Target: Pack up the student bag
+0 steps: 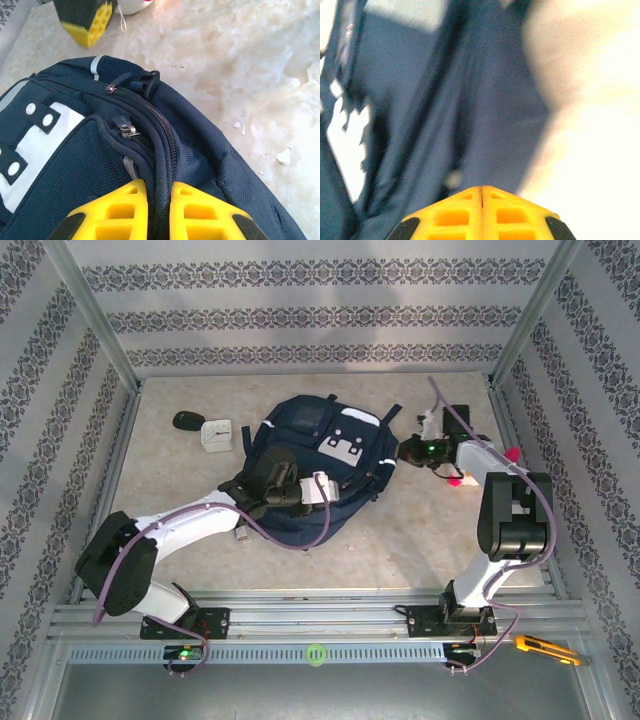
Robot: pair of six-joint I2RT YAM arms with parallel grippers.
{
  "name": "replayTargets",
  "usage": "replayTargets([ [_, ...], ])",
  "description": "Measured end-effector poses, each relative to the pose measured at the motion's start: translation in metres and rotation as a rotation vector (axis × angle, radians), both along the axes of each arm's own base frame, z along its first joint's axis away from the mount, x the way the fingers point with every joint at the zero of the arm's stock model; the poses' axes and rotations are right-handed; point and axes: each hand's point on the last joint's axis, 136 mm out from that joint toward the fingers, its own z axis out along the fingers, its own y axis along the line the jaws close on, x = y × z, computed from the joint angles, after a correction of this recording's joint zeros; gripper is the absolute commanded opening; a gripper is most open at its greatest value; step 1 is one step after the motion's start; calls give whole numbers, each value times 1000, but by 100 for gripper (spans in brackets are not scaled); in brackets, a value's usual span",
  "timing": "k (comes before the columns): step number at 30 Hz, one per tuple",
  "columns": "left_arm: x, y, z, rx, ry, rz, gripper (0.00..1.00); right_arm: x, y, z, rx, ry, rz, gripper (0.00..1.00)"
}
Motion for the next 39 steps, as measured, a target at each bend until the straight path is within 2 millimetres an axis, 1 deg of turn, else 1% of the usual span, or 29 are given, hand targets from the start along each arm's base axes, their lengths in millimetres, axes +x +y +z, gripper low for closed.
replayTargets([
  [1,-1,1,2,-4,6,4,45,3,-10,1,-9,-6,-30,31],
  [2,-1,1,3,-10,12,10,54,4,-15,4,-18,-17,-42,38],
  [4,0,4,7,-26,24,24,65,2,-12,16,-26,-46,-36,41],
  [6,4,9,13,-46,31,43,69,-7,0,37,-27,-98,-10,42],
  [9,12,23,28,-72,41,70,70,-30,33,79,-33,-220,74,43],
  [11,19,35,41,-73,39,88,71,-55,64,104,-37,-309,161,45],
  [13,28,46,53,-58,25,100,72,-81,92,120,-39,-393,255,47],
  [14,30,51,57,-39,18,99,73,-95,106,122,-47,-432,307,48],
  [16,29,57,60,11,10,79,73,-119,123,119,-67,-490,395,50],
  [18,23,61,55,66,12,48,73,-137,131,106,-98,-532,466,50],
  [20,16,66,41,127,30,20,73,-149,132,91,-134,-561,528,48],
  [22,12,71,26,180,57,-1,74,-155,130,83,-174,-595,577,47],
  [25,8,75,7,241,92,-28,77,-156,130,84,-227,-671,645,47],
  [29,11,79,-7,293,95,-29,77,-158,131,84,-281,-753,724,47],
  [30,13,81,-10,305,92,-23,74,-158,131,84,-291,-769,740,47],
  [31,14,82,-13,317,89,-18,68,-158,131,84,-301,-783,755,47],
  [33,16,86,-18,334,81,-2,43,-157,131,82,-321,-805,780,47],
  [36,16,87,-23,334,86,13,15,-152,127,74,-356,-813,809,48],
  [37,14,86,-22,321,97,15,7,-150,125,69,-367,-809,818,49],
  [38,13,85,-20,301,104,16,3,-147,123,65,-377,-804,825,49],
  [39,13,85,-17,276,109,22,1,-144,121,60,-384,-794,829,50],
])
